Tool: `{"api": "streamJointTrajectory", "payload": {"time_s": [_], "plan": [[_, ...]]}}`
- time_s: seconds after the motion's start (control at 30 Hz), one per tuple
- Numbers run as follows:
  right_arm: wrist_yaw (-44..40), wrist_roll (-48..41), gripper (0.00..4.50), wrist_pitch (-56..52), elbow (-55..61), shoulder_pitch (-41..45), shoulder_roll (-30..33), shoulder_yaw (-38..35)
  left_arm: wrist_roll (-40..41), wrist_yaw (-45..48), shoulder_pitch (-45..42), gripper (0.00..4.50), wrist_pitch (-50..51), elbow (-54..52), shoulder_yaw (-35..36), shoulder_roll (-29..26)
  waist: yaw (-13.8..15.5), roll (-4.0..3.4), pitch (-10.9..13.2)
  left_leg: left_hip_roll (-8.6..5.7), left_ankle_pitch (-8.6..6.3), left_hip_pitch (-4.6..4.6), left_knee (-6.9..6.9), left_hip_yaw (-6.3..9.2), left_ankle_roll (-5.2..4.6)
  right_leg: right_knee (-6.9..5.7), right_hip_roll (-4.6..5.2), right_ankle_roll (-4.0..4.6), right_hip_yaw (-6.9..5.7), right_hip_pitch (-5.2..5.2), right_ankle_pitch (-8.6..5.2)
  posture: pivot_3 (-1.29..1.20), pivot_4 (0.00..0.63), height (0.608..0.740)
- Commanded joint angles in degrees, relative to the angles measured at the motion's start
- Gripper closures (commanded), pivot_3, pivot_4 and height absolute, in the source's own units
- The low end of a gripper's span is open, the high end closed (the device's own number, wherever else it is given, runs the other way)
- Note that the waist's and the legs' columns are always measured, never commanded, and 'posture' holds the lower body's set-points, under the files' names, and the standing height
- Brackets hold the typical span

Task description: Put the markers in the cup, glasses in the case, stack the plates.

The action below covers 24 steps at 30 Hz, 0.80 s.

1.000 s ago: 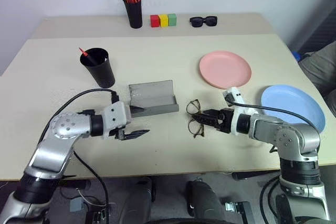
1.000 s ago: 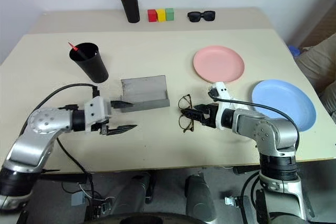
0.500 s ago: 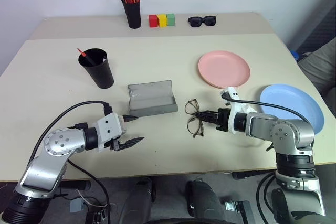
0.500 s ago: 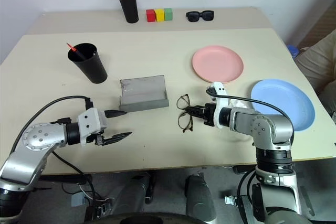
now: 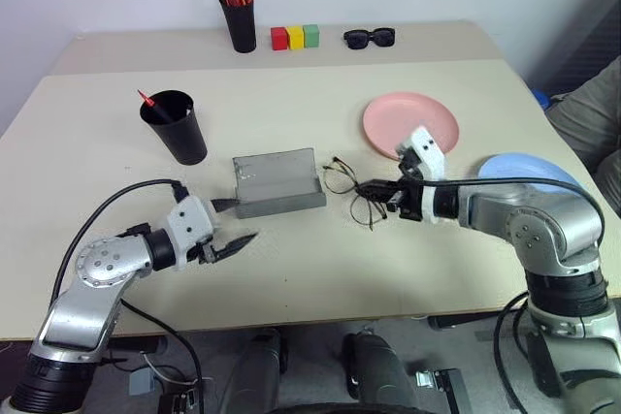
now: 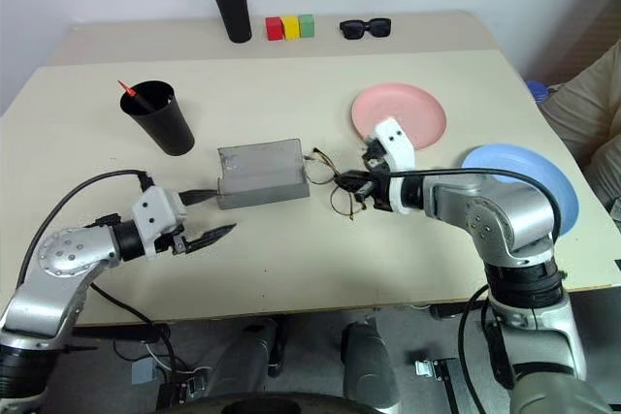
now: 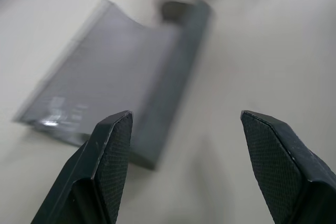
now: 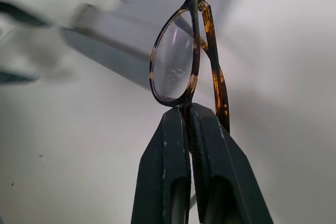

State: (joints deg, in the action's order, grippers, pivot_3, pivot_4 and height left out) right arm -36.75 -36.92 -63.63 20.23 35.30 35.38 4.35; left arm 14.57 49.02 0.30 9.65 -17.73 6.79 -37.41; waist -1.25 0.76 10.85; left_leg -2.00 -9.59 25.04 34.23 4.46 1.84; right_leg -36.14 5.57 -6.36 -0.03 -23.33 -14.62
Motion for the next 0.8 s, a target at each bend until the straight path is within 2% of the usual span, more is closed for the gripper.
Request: {"api": "streamJointTrajectory", "payload": {"time_s": [0.03, 0.2, 0.43, 0.67, 0.8], "plan": [[-5.1, 6.6, 4.47, 10.3, -0.8, 8.5, -0.9, 8.1, 4.0, -1.5, 1.1, 1.12, -0.8, 1.9, 4.7, 1.7, 0.1, 0.00, 0.0, 0.00, 0.00, 0.00, 0.00, 0.02, 0.00, 0.00, -0.01, 0.00, -0.01, 0.00, 0.00, 0.00, 0.150, 0.740], [-8.2, 19.3, 4.47, 23.9, -16.9, 19.0, -8.6, 20.3, 5.8, -1.5, 3.2, 1.12, -0.2, 3.1, 6.8, 1.8, 0.3, 0.02, 0.0, -0.06, 0.00, 0.00, -0.01, -0.01, 0.01, 0.00, -0.04, 0.00, -0.04, 0.00, 0.01, 0.00, 0.150, 0.740], [-14.0, 29.7, 4.47, 39.7, -37.6, 23.9, -16.1, 26.2, 9.1, -3.6, 7.2, 1.12, 2.6, -2.4, 9.4, 1.8, 0.3, 0.03, 0.0, -0.13, 0.01, 0.03, -0.02, 0.03, 0.03, -0.02, -0.01, 0.02, -0.02, -0.03, 0.06, 0.00, 0.150, 0.740], [-24.6, 32.2, 4.47, 43.6, -39.2, 21.9, -13.8, 26.4, 11.0, -6.7, 10.2, 1.12, 6.4, -9.1, 10.6, 1.6, 0.2, 0.01, 0.0, -0.14, 0.01, 0.03, -0.04, 0.02, 0.04, -0.07, -0.05, -0.02, -0.02, -0.08, 0.08, 0.00, 0.150, 0.740], [-26.0, 33.3, 4.47, 43.9, -40.4, 21.7, -14.7, 25.7, 10.7, -7.2, 10.0, 1.12, 6.8, -9.3, 10.0, 1.5, 0.2, 0.00, 0.0, -0.14, 0.01, 0.01, -0.06, -0.01, 0.05, -0.08, -0.11, -0.01, -0.02, -0.08, 0.07, 0.00, 0.150, 0.740]]}}
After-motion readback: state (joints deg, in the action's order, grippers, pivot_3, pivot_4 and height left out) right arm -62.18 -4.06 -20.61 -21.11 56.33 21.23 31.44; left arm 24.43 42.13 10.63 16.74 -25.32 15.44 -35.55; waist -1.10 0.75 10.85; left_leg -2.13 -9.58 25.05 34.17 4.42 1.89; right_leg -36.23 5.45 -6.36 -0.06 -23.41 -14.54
